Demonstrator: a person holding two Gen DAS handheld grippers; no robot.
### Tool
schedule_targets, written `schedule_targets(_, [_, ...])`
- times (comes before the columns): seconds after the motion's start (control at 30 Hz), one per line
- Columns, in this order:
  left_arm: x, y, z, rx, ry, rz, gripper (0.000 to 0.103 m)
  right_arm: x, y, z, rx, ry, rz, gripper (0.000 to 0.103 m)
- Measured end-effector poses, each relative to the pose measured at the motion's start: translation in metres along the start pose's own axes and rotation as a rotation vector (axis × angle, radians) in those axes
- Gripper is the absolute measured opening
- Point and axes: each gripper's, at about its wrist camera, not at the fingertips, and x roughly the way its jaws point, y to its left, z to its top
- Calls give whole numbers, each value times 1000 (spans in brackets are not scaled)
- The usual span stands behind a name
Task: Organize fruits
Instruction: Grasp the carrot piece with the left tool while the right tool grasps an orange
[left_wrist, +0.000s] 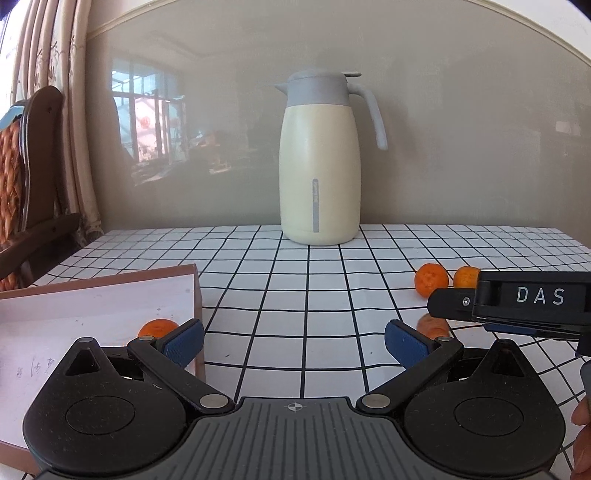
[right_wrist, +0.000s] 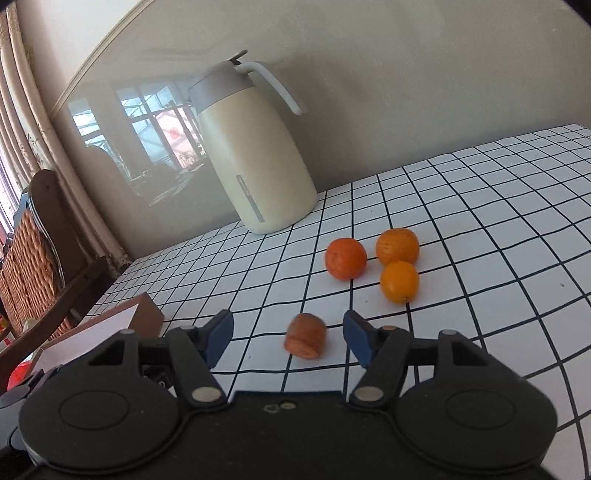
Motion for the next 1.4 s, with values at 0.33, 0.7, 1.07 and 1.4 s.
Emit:
schedule_targets(0.33, [33, -34, 10, 17, 17, -93, 97, -10, -35, 14, 33, -41, -145, 60])
schedule_targets(0.7, [70, -53, 14, -27, 103, -200, 68, 0, -43, 19, 9, -40, -182, 63])
schedule_targets(1.07, [70, -65, 9, -3, 166, -211, 44, 20, -44, 26, -30, 14, -213, 58])
schedule_targets(1.4, [71, -62, 8, -20, 183, -185, 32, 49, -44, 32, -77, 85, -221, 40])
